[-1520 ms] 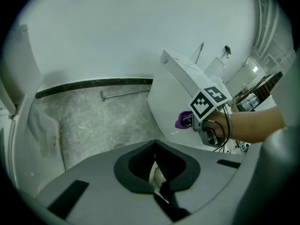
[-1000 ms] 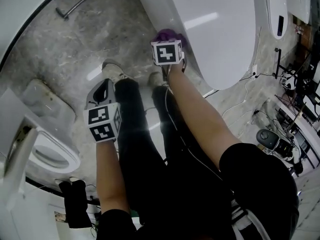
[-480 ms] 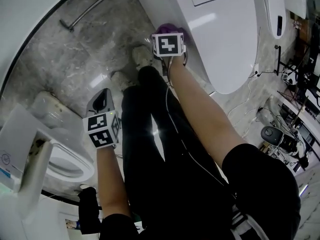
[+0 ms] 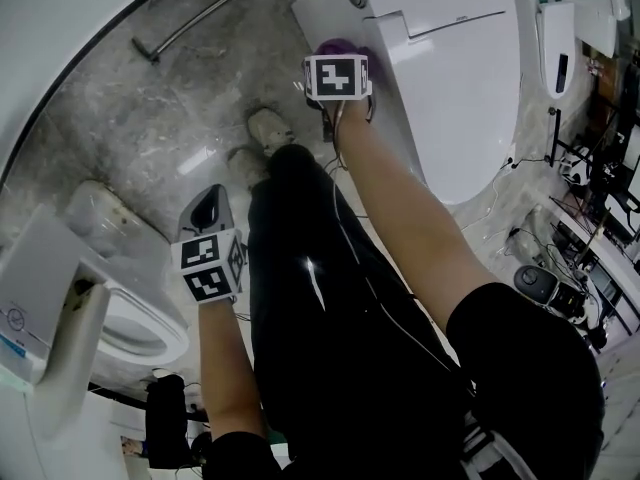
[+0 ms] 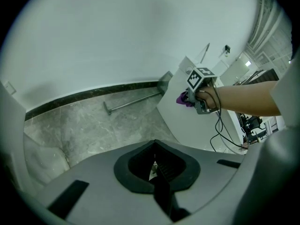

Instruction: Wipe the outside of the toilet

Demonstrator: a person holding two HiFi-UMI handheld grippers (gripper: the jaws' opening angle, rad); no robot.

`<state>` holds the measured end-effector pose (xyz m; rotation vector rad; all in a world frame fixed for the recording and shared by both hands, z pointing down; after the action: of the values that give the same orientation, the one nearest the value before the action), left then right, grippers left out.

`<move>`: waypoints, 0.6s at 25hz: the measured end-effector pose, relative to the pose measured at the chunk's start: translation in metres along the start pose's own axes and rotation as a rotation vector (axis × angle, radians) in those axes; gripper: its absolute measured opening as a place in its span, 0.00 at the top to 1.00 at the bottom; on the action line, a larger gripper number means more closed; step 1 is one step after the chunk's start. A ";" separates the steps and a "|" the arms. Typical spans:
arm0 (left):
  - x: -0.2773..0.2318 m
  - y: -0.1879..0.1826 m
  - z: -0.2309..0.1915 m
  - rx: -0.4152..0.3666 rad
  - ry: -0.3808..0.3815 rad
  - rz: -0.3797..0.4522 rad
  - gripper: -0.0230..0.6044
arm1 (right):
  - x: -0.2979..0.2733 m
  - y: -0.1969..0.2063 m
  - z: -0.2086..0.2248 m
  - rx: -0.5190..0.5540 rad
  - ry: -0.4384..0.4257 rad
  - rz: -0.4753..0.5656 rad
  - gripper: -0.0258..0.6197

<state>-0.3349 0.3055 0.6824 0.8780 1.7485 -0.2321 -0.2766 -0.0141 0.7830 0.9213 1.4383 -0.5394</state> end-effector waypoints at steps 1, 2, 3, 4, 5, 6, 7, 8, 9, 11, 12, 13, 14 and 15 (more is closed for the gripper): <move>-0.002 0.000 -0.001 0.006 0.000 -0.001 0.95 | -0.003 -0.006 -0.002 0.003 -0.004 0.013 0.88; -0.003 0.000 -0.002 0.012 -0.001 -0.002 0.95 | -0.005 -0.011 -0.004 0.001 -0.006 0.023 0.88; -0.005 -0.001 -0.001 0.017 0.000 -0.005 0.95 | -0.006 -0.016 -0.004 -0.005 -0.005 0.026 0.88; -0.006 -0.001 -0.001 0.022 0.000 -0.009 0.95 | -0.006 -0.020 -0.005 -0.010 -0.006 0.027 0.88; -0.008 -0.002 0.000 0.026 0.000 -0.012 0.95 | -0.008 -0.025 -0.006 -0.011 -0.010 0.028 0.88; -0.009 -0.004 0.001 0.030 0.001 -0.015 0.95 | -0.009 -0.029 -0.007 -0.010 -0.015 0.029 0.88; -0.011 -0.006 0.002 0.031 0.002 -0.018 0.95 | -0.010 -0.034 -0.008 -0.011 -0.018 0.030 0.88; -0.013 -0.009 0.002 0.033 0.003 -0.019 0.95 | -0.012 -0.040 -0.009 -0.013 -0.019 0.033 0.88; -0.014 -0.012 0.002 0.036 0.004 -0.019 0.95 | -0.013 -0.047 -0.010 -0.016 -0.020 0.037 0.88; -0.017 -0.019 0.002 0.045 0.006 -0.016 0.95 | -0.016 -0.060 -0.014 -0.031 -0.020 0.041 0.88; -0.018 -0.023 0.002 0.048 0.006 -0.015 0.95 | -0.017 -0.066 -0.016 -0.040 -0.020 0.042 0.88; -0.019 -0.026 0.002 0.050 0.007 -0.014 0.95 | -0.019 -0.072 -0.018 -0.049 -0.018 0.043 0.88; -0.020 -0.029 0.002 0.051 0.007 -0.014 0.95 | -0.020 -0.078 -0.020 -0.051 -0.018 0.048 0.88; -0.021 -0.033 0.001 0.051 0.008 -0.014 0.95 | -0.023 -0.084 -0.021 -0.047 -0.021 0.053 0.88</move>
<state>-0.3532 0.2725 0.6921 0.9046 1.7630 -0.2842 -0.3585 -0.0499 0.7898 0.9106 1.3982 -0.4729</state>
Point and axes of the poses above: the fingertips, and each gripper's own axes: x backward along the fingers, z to its right, y out of its underside, the point moved 5 cm from there along x, backward along the fingers, and after that the axes turned 2 degrees about x, right-handed, at the moved point
